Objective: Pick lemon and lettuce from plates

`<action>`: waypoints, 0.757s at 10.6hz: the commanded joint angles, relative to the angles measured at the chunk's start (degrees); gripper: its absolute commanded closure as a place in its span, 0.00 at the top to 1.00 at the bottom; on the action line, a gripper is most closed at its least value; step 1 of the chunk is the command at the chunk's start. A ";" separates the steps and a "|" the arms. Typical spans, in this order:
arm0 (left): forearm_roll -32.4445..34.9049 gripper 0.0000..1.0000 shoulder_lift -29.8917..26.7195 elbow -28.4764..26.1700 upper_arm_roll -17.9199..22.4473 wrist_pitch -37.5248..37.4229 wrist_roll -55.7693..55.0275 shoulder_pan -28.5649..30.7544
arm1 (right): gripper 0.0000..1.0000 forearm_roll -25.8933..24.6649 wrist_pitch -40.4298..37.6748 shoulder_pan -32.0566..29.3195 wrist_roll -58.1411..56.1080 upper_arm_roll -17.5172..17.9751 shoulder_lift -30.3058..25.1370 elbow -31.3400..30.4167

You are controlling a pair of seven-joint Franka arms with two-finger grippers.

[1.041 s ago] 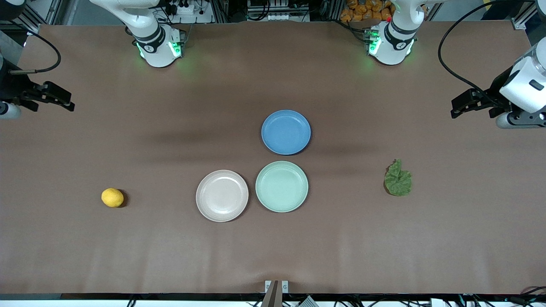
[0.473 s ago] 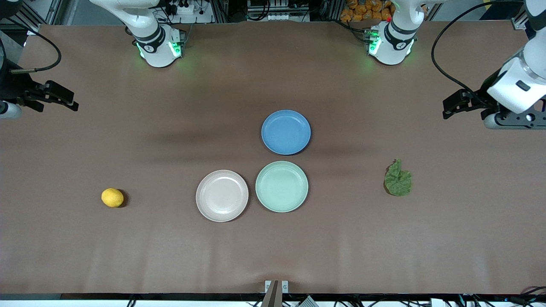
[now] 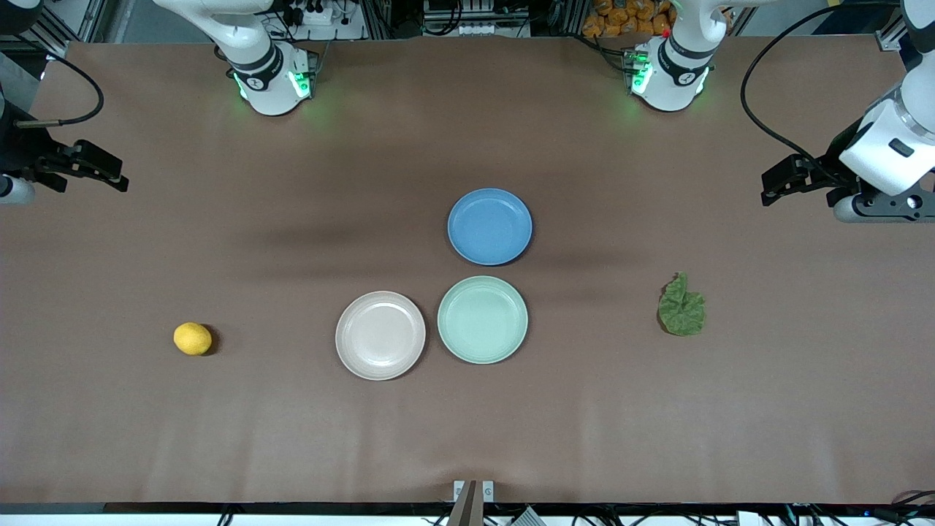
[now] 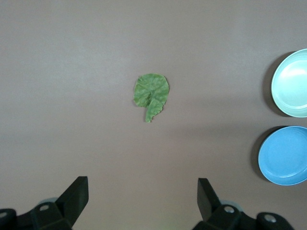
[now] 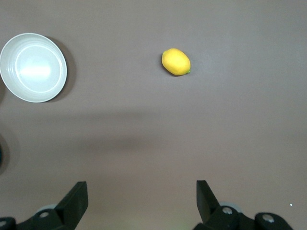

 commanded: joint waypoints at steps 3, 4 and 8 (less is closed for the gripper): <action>-1.56 1.00 0.03 -0.44 0.30 0.62 0.46 -0.37 | 1.00 -0.89 1.93 0.37 0.18 -0.04 0.68 0.37; -1.56 1.00 0.03 -0.44 0.21 0.62 0.37 -0.28 | 1.00 -0.89 1.93 0.37 0.18 -0.04 0.77 0.37; -1.47 1.00 -0.06 -0.44 0.12 0.62 0.46 -0.19 | 1.00 -0.80 2.81 1.25 0.26 -0.04 1.12 0.20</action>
